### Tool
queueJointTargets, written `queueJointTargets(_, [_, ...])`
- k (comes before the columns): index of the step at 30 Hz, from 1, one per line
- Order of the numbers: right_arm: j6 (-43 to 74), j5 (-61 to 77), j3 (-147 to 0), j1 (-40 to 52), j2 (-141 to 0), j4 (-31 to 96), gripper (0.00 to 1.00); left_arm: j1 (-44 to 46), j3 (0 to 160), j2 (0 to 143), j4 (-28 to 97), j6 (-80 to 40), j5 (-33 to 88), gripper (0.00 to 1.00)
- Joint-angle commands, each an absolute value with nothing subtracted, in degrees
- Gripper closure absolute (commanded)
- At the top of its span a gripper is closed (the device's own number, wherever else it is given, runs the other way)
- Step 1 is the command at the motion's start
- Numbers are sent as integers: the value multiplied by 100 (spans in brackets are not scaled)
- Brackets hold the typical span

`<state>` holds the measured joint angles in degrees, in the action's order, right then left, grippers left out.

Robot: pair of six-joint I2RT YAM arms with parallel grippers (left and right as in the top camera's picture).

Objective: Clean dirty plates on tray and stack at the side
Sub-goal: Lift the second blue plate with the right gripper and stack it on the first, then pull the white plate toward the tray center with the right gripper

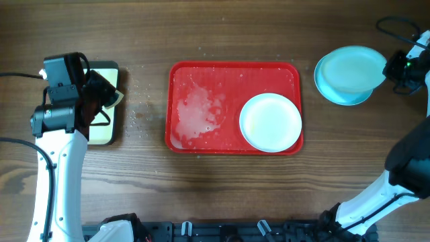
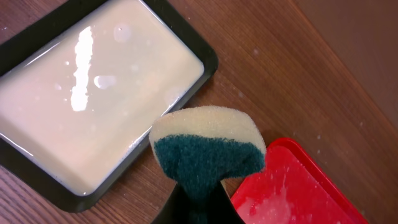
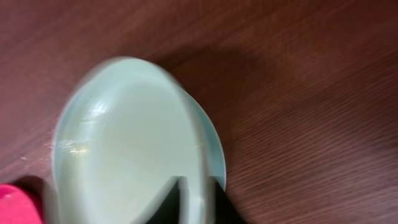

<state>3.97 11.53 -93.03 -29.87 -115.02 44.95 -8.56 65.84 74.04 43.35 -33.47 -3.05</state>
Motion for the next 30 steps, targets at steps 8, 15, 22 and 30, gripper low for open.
queueJointTargets(8, [-3, 2591, -9325, -2316, -11118, 5557, 73, -891, 6563, 7406, 4316, -3258, -257, 96])
queueJointTargets(15, [-143, 1321, -9323, -978, -10075, 6536, 64, -891, 6563, 7406, 4316, -3256, -259, 91])
queueJointTargets(22, [-233, 937, -8335, 226, -10088, 6117, 0, -891, 6563, 7406, 4316, -3258, -257, 90])
queueJointTargets(30, [51, 1028, -6646, 246, -10092, 5131, 54, -891, 6563, 7406, 4313, -3258, -257, 91])
